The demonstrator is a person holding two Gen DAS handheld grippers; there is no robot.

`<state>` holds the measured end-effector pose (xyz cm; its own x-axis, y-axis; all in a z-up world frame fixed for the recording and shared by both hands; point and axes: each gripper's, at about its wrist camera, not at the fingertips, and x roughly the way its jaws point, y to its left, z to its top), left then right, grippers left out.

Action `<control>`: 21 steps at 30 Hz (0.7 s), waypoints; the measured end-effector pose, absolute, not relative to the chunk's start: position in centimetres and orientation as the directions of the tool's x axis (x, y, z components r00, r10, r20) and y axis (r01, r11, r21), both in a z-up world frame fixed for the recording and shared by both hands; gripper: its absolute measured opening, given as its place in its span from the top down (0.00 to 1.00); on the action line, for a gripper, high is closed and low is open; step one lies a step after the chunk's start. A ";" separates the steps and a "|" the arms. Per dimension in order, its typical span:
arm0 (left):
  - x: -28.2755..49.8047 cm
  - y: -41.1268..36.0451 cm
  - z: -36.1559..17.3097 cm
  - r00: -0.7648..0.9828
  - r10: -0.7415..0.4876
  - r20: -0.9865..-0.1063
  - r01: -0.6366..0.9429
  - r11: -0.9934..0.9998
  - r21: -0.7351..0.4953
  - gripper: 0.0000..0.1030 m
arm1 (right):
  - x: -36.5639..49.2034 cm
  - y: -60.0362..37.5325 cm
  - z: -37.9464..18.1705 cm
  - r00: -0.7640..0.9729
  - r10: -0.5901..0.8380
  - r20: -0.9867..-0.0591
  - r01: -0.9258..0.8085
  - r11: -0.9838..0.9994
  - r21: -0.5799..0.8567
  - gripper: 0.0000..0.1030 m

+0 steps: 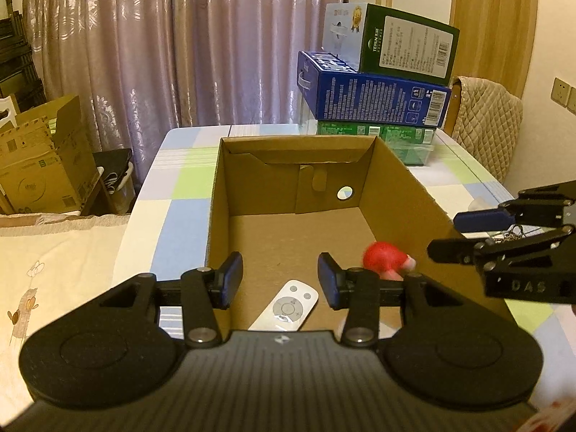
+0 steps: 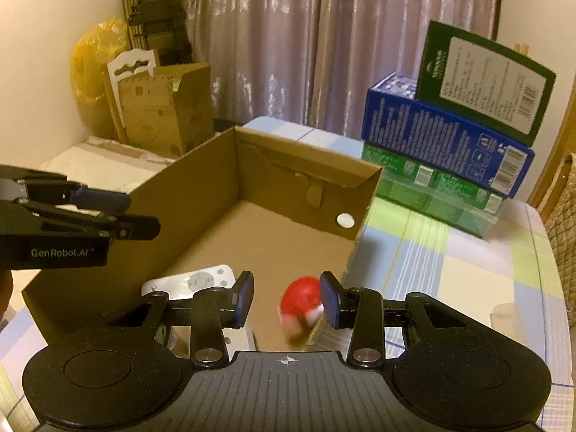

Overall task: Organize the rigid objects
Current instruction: 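Open the left gripper to drop the remote while the right drops the figure into the box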

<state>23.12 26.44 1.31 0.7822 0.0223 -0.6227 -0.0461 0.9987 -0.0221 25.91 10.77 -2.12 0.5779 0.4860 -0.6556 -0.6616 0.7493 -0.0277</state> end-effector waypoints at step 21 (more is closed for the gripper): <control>15.5 19.3 6.1 0.823 -0.036 -0.567 -0.011 0.997 -0.078 0.61 | 18.1 -1.2 3.8 0.643 0.524 -0.559 -0.546 0.825 0.146 0.54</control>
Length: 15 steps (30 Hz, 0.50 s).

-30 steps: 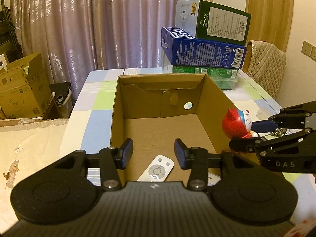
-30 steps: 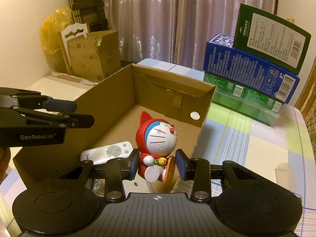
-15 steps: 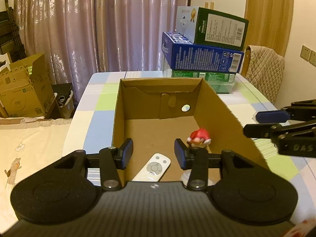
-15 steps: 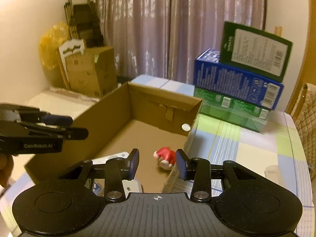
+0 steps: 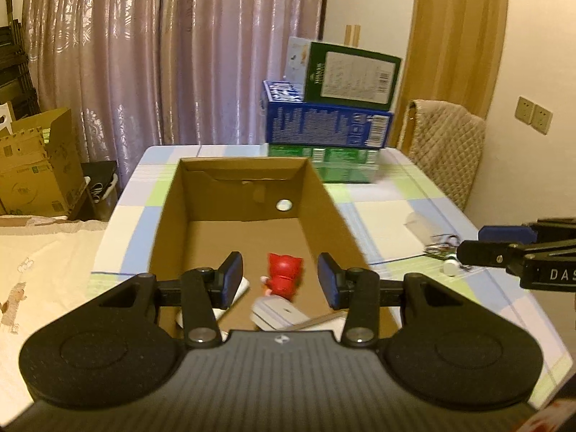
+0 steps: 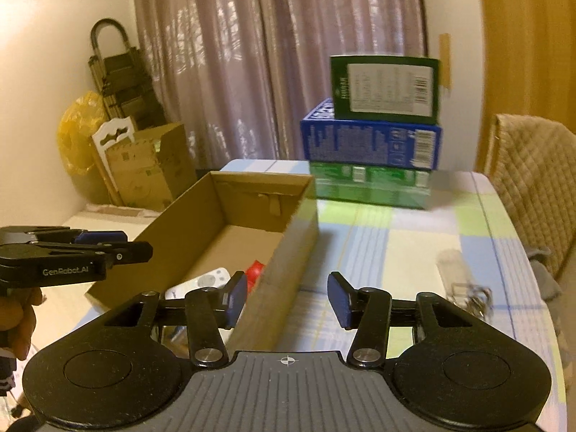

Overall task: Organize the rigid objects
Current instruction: 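Open the left gripper to drop the remote while the right drops the figure into the box, then move both empty grippers back toward the pill bottle and wire holder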

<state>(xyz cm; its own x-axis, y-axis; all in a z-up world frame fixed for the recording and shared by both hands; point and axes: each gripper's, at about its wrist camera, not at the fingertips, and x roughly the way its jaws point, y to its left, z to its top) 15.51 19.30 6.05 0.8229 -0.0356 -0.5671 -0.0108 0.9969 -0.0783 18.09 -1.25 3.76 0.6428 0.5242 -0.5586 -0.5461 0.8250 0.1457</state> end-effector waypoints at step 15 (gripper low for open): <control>11.4 12.6 6.7 0.814 -0.109 -0.570 0.045 0.991 -0.125 0.61 | 12.8 -9.4 4.9 0.677 0.479 -0.559 -0.448 0.871 0.204 0.53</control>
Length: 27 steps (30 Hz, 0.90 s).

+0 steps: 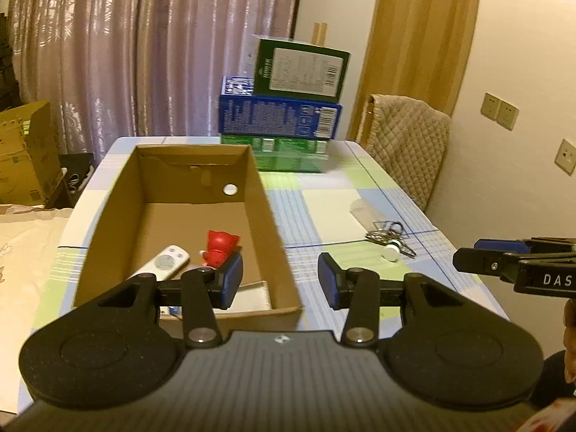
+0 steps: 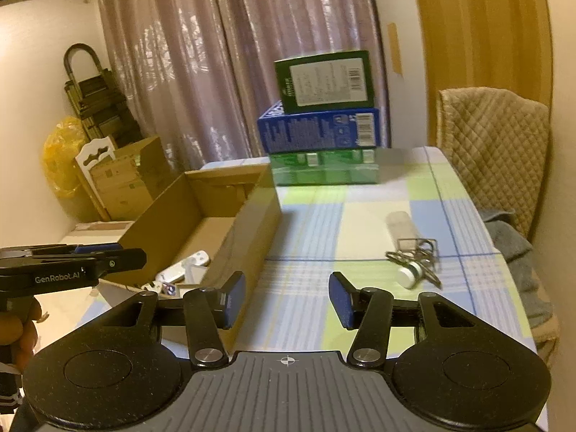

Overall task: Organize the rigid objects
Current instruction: 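Move both empty grippers back toward the pill bottle and wire holder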

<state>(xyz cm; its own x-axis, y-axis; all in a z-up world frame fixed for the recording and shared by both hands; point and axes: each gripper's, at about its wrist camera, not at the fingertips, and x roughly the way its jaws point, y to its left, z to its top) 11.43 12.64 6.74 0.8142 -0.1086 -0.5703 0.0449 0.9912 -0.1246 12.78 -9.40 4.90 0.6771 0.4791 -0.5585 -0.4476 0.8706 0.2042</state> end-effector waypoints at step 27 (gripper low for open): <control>13.1 1.6 3.0 0.755 -0.231 -0.613 0.198 0.972 -0.122 0.51 | 11.4 -20.3 -0.2 0.721 0.323 -0.613 -0.221 0.946 0.238 0.35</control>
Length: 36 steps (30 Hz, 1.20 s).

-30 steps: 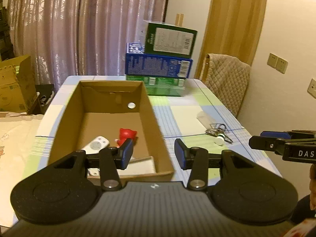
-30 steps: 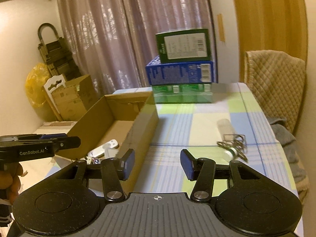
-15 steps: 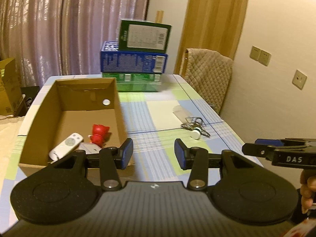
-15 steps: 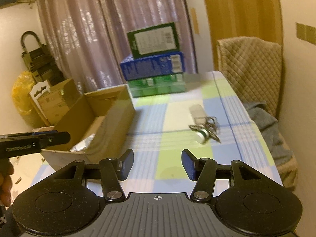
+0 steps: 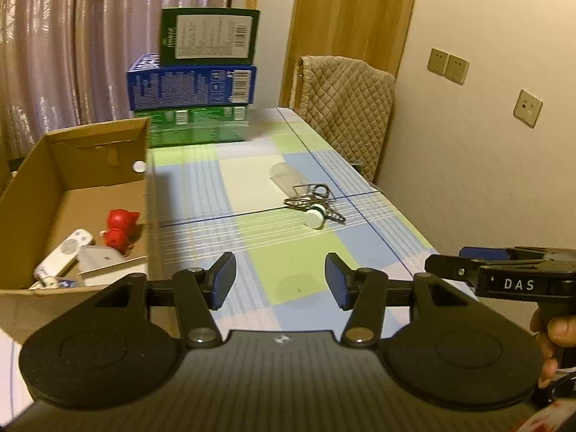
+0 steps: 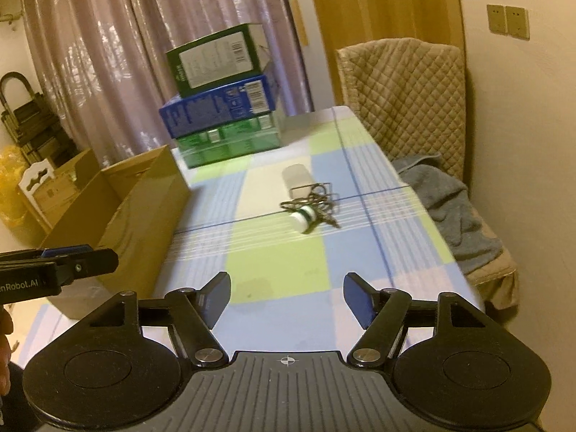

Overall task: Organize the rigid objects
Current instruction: 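Move both empty grippers back toward the pill bottle and wire holder, then grasp the white-green pill bottle with the left gripper while the right grasps the coiled wire holder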

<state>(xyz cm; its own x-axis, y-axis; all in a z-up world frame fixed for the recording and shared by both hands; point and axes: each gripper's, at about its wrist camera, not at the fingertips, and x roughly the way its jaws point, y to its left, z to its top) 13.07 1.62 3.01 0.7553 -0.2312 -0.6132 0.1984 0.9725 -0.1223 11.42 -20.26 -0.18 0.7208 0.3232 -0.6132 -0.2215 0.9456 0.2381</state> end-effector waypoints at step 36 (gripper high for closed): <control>31.9 -7.3 -11.3 0.698 -0.335 -0.633 0.395 0.917 -0.051 0.60 | 30.0 -22.0 -8.2 0.688 0.310 -0.657 -0.245 0.950 0.192 0.50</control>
<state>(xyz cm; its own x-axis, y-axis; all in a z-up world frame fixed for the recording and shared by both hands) 31.89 -7.26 -11.29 0.6976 -0.3353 -0.6333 0.3947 0.9174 -0.0510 30.00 -22.04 -8.22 0.6876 0.3098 -0.6567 -0.2448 0.9504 0.1920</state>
